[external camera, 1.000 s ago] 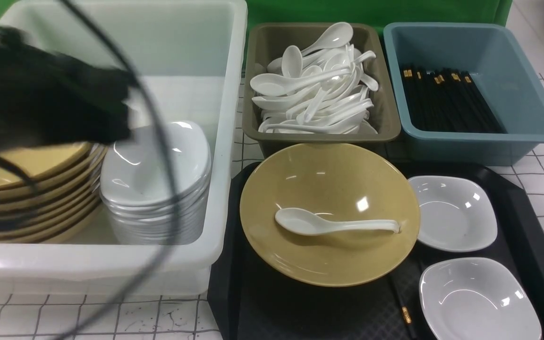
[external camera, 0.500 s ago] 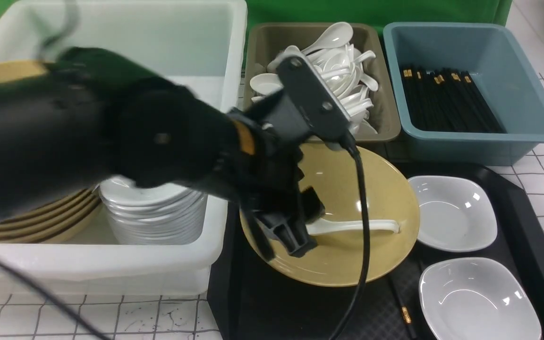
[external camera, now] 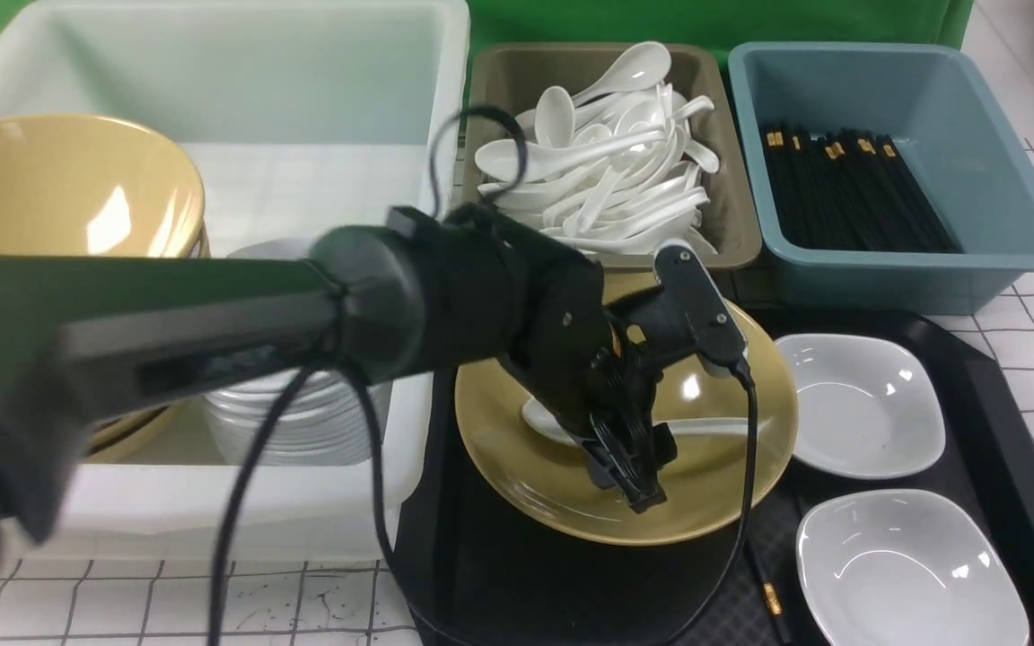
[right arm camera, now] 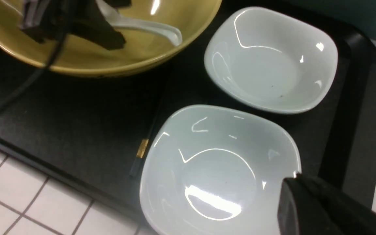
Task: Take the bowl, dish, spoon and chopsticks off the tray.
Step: Use the left arm to grab the soup spoon in the middle, then use the left arm to put the soup spoon into the small storage box in the middle
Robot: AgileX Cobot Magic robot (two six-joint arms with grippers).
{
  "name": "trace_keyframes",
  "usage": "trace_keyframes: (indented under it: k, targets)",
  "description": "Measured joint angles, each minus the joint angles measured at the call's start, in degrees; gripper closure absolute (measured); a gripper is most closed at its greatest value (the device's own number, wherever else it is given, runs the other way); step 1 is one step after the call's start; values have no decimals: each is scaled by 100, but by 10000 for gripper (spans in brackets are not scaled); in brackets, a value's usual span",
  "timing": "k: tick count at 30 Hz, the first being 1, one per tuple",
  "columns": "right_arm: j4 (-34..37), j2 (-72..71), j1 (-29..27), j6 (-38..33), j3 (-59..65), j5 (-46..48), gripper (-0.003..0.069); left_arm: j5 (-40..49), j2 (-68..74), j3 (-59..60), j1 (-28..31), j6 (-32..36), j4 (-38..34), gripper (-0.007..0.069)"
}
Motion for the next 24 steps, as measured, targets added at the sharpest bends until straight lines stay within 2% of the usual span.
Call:
trace_keyframes:
  k: [2,6,7,10,14,19,21,24]
  targets:
    - [0,0,0,0,7,0,623,-95,90,0,0,0,123,351]
    - [1,0,0,0,13,-4,623,-243,137,-50,-2,-151,270,567]
    - [1,0,0,0,13,-18,623,-234,137,-85,-2,-280,270,580]
    - [1,0,0,0,13,-47,623,47,109,-233,-2,-704,226,581]
    - [1,0,0,0,13,-46,623,988,-102,-754,5,-1278,88,581]
    - [1,0,0,0,13,-92,623,1812,-220,-2015,167,-1415,24,581]
    - [1,0,0,0,13,-92,623,1706,-194,-2481,275,-1415,87,581]
    - [1,0,0,0,13,-98,622,1093,-69,-2997,498,-1415,239,581]
